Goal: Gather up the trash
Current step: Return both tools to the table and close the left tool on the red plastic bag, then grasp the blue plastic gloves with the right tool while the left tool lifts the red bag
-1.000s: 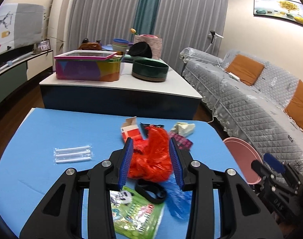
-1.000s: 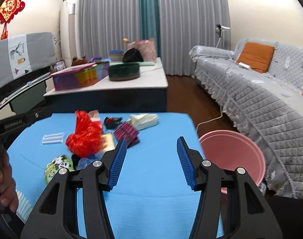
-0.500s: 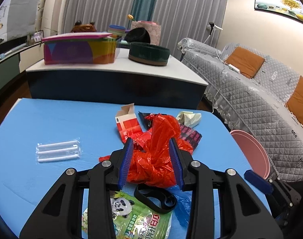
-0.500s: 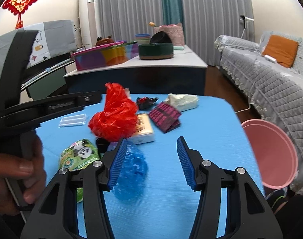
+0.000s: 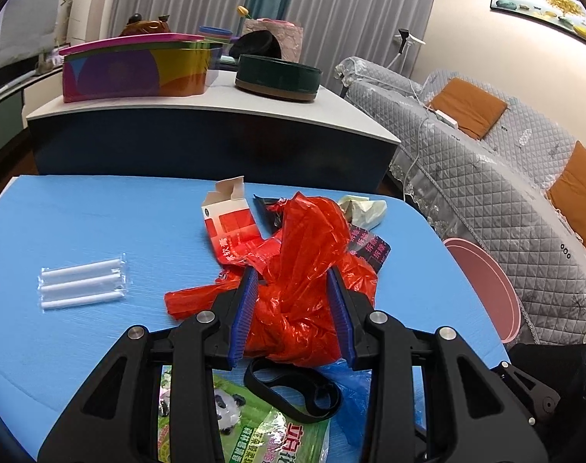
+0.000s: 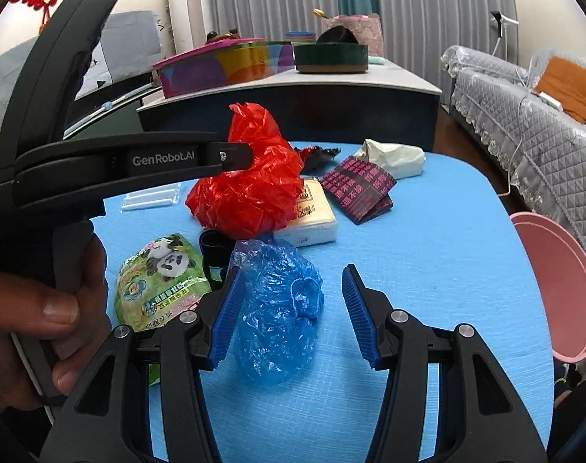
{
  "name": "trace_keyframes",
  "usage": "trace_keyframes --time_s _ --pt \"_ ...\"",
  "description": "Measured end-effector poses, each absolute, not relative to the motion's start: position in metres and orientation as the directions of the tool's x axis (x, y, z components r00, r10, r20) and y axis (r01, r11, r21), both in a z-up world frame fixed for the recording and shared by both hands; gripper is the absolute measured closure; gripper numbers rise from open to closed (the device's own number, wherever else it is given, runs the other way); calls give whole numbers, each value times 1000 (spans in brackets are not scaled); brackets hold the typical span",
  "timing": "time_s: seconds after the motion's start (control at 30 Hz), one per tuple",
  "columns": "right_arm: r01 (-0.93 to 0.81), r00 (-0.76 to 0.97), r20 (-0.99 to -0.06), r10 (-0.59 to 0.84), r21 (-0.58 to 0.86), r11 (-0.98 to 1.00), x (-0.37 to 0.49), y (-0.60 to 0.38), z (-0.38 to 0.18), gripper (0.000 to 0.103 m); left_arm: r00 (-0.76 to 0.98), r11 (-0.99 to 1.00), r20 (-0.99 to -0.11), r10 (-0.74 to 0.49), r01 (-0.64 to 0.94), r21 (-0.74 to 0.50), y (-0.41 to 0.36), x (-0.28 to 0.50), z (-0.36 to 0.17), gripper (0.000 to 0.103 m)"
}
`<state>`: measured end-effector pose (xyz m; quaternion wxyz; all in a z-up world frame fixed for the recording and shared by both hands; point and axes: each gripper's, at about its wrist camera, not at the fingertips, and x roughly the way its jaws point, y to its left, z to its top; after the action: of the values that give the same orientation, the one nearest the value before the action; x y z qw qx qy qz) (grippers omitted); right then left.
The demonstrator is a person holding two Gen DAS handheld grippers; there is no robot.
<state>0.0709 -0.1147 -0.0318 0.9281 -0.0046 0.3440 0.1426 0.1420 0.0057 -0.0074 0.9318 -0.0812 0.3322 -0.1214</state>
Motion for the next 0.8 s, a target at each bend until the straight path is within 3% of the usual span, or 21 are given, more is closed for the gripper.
trace_keyframes --time_s 0.17,0.23,0.3,0.33,0.4,0.5,0.8 --pt "-267 706 -659 259 91 959 73 -115 -35 55 746 959 -607 -276 168 -230 6 142 -7 71" --pt "-274 699 -666 262 89 958 73 -114 -36 60 744 958 -608 -278 171 -230 6 142 -6 81" --pt "-277 691 -673 264 91 957 73 -113 -37 71 745 960 -608 -273 171 -221 6 142 -5 84" --pt "-278 685 -679 265 93 956 74 -113 -38 74 746 960 -607 -274 174 -219 6 141 -4 93" --pt "-278 678 -684 268 99 956 74 -114 -39 86 748 961 -606 -271 175 -213 6 139 -2 94" --pt "-273 676 -685 273 112 955 73 -116 -37 94 755 962 -599 -268 176 -209 7 136 1 94" --pt "-252 709 -655 260 109 962 64 -123 -21 100 783 964 -566 -259 169 -207 16 121 15 98"
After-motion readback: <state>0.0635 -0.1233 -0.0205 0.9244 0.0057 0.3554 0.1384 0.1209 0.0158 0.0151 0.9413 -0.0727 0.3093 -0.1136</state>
